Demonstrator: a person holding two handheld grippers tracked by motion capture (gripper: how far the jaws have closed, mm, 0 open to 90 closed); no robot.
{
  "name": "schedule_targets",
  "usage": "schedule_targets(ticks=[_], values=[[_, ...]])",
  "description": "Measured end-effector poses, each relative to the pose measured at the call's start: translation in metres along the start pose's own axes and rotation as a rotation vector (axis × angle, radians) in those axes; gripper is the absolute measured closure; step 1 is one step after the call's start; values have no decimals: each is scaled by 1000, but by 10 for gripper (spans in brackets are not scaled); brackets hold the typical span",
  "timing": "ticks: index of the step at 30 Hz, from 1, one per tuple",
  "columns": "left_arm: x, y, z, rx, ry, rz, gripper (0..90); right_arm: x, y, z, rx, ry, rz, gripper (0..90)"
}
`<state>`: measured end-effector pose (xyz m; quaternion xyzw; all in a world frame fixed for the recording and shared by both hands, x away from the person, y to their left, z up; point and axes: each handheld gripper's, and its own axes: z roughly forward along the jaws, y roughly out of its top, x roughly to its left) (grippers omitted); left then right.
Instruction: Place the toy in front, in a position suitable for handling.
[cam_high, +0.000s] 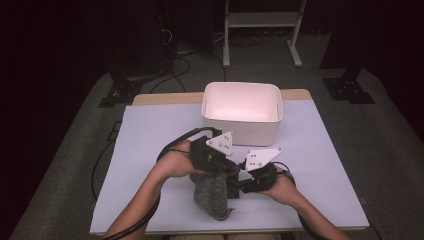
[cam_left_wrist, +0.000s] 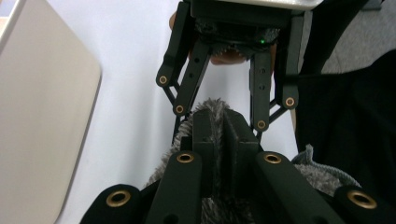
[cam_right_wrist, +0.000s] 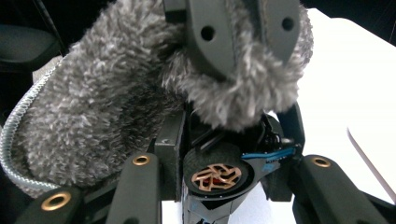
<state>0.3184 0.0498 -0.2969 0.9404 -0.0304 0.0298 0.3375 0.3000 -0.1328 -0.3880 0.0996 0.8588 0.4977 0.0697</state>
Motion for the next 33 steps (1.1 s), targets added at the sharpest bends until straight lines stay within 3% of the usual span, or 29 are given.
schedule_targets(ticks=[3, 9, 16, 18, 21, 24, 29, 33], values=[[4, 3, 7, -12, -29, -4, 843, -1, -3, -3, -11, -1, 11, 567], [6, 7, 8, -10, -47, 0, 841, -1, -6, -9, -5, -7, 3, 567], [9, -13, -5, -35, -32, -57, 832, -5, -6, -12, 7, 3, 17, 565], [10, -22, -6, -67, -42, -85, 829, -6, -7, -13, 9, 5, 26, 566], [9, -28, -9, -87, -47, -85, 829, -3, -5, -12, 20, 3, 5, 567], [8, -33, -13, -71, -32, -88, 827, -3, -3, -13, 32, 5, 1, 567], [10, -48, -11, -65, -30, -125, 827, -5, -6, -15, 31, 7, 16, 566], [11, -53, -8, -100, -45, -142, 827, -5, -6, -16, 35, 6, 10, 566]])
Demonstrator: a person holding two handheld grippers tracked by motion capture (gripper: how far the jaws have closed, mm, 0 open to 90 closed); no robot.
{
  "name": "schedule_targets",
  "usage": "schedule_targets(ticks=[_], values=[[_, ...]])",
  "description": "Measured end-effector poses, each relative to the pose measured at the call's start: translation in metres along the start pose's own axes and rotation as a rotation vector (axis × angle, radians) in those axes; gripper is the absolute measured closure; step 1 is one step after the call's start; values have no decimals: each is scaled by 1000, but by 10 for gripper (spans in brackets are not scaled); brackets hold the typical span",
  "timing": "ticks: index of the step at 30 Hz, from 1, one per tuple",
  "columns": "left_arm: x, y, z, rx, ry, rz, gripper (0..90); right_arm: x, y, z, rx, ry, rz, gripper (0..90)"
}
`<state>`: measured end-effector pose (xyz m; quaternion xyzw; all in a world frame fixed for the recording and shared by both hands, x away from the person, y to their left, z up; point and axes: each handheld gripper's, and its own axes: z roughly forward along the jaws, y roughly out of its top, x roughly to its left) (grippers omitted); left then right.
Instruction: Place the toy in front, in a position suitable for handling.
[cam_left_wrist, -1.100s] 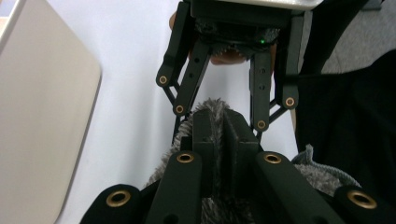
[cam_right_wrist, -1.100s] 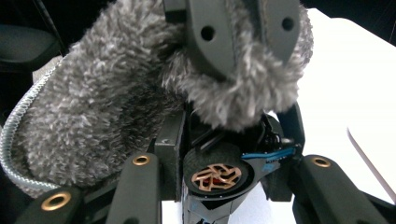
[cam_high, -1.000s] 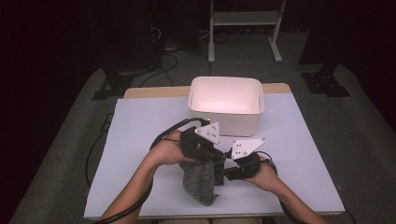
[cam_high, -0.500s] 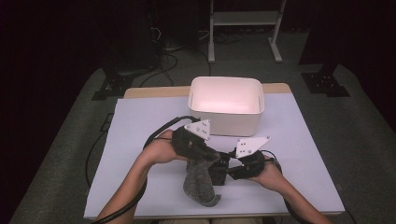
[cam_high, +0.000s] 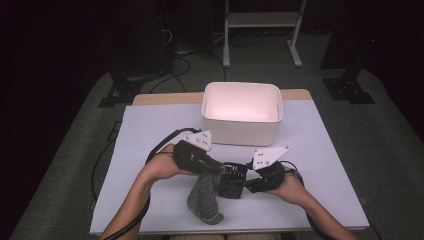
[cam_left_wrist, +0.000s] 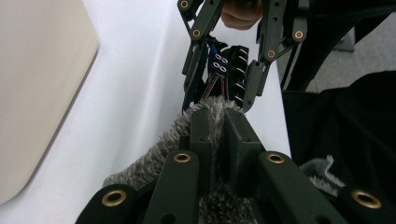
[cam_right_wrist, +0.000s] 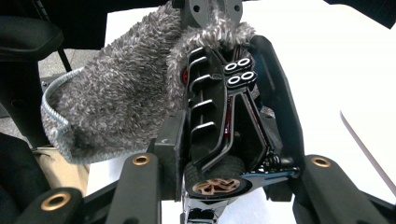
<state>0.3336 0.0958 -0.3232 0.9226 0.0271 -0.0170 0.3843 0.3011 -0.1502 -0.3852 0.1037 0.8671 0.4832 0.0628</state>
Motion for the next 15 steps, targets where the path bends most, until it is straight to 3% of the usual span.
schedule_targets(ticks=[10, 15], values=[[3, -2, 8, -84, -30, -10, 826, 0, -6, -9, 13, 3, 16, 564], [4, -1, 16, -93, -52, -17, 825, -1, -9, -16, 31, 4, 15, 563]])
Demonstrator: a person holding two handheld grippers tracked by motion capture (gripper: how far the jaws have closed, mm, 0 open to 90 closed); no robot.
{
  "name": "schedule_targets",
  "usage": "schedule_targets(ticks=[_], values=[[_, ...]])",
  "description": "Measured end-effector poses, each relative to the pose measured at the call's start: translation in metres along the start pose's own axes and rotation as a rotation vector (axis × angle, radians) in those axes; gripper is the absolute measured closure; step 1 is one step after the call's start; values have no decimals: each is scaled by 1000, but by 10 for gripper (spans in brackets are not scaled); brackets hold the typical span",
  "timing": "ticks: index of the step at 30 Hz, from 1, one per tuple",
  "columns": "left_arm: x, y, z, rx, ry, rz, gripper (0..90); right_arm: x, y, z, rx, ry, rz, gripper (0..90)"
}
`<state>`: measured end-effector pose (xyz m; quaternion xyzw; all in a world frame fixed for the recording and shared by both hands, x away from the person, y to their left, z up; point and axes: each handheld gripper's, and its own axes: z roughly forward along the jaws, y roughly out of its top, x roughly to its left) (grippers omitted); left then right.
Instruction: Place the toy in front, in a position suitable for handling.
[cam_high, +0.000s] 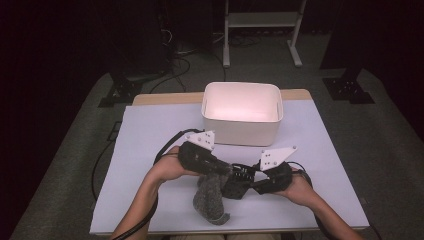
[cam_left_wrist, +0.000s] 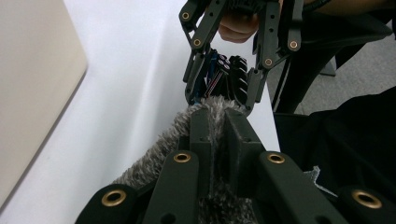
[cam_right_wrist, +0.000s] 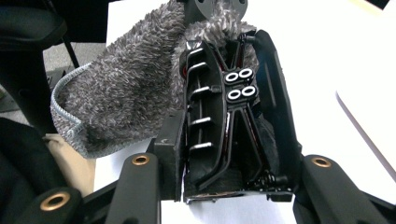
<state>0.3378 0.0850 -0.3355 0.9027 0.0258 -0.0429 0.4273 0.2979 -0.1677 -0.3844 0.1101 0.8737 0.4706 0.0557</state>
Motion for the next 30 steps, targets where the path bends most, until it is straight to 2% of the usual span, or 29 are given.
schedule_targets(ticks=[5, 11, 15, 17, 21, 26, 30], values=[[0, 0, 11, -1, -4, 0, 824, -1, -1, -6, 54, 0, -7, 559], [-1, 0, 34, 41, -21, 12, 820, -1, -4, -15, 130, -22, -17, 547], [0, -1, 45, 64, -32, 9, 819, -1, -15, -21, 134, -26, -9, 551], [1, -2, 53, 92, -33, 12, 818, -1, -21, -24, 140, -26, -3, 552], [2, 0, 63, 88, -37, 15, 811, -2, -37, -30, 151, -30, 14, 559], [-1, 11, 75, 105, -41, 45, 810, -2, -57, -34, 156, -7, 52, 581], [-4, 21, 85, 140, -44, 80, 810, -1, -71, -35, 167, -5, 78, 581]])
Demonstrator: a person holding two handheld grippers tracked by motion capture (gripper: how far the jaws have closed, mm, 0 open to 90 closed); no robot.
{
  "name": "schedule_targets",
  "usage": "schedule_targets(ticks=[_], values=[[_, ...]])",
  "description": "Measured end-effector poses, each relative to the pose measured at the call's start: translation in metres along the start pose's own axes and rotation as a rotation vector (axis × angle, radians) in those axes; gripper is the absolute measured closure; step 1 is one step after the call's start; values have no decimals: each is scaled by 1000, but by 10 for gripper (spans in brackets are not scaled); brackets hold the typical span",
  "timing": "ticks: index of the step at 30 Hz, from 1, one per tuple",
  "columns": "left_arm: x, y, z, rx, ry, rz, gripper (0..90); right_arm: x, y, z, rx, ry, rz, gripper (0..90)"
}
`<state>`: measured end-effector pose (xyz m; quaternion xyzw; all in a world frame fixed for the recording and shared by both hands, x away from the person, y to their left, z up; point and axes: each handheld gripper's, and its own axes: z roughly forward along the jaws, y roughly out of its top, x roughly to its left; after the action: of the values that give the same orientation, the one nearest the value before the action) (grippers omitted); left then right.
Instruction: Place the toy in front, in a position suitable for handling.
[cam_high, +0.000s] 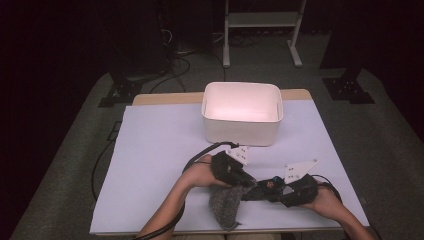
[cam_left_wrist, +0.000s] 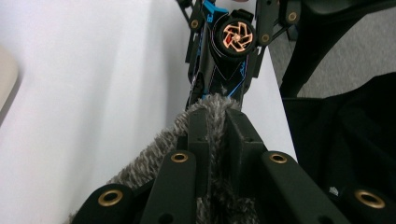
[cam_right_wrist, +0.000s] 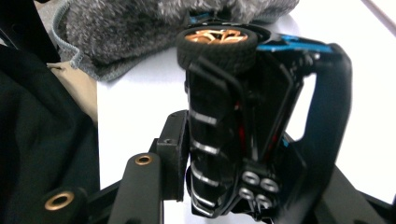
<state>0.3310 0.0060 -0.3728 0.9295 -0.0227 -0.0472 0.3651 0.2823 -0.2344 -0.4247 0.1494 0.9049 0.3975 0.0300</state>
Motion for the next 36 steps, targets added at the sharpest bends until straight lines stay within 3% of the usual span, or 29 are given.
schedule_targets(ticks=[7, 14, 17, 22, 26, 29, 31, 33, 36], values=[[-2, 6, 11, 7, -18, 15, 810, 2, -18, 5, 12, -13, 17, 557], [-2, 14, 19, 50, -27, 34, 807, 2, -30, 3, 34, -44, 39, 494], [-2, 16, 21, 58, -36, 39, 806, -1, -31, -8, -3, -51, 58, 467], [-2, 16, 21, 66, -40, 38, 805, 2, -19, -14, 12, -56, 21, 436], [-2, 17, 21, 69, -40, 43, 803, 4, -2, -2, 63, -49, -53, 425], [-2, 16, 20, 58, -56, 36, 797, 5, 9, 9, 108, -33, -79, 428], [0, 14, 18, 50, -62, 36, 796, 4, 15, 17, 154, -31, -95, 454], [0, 12, 15, 39, -65, 26, 796, 2, 18, 22, 173, -22, -105, 522], [0, 9, 11, 40, -62, 24, 795, 1, 21, 25, 194, -14, -114, 549]])
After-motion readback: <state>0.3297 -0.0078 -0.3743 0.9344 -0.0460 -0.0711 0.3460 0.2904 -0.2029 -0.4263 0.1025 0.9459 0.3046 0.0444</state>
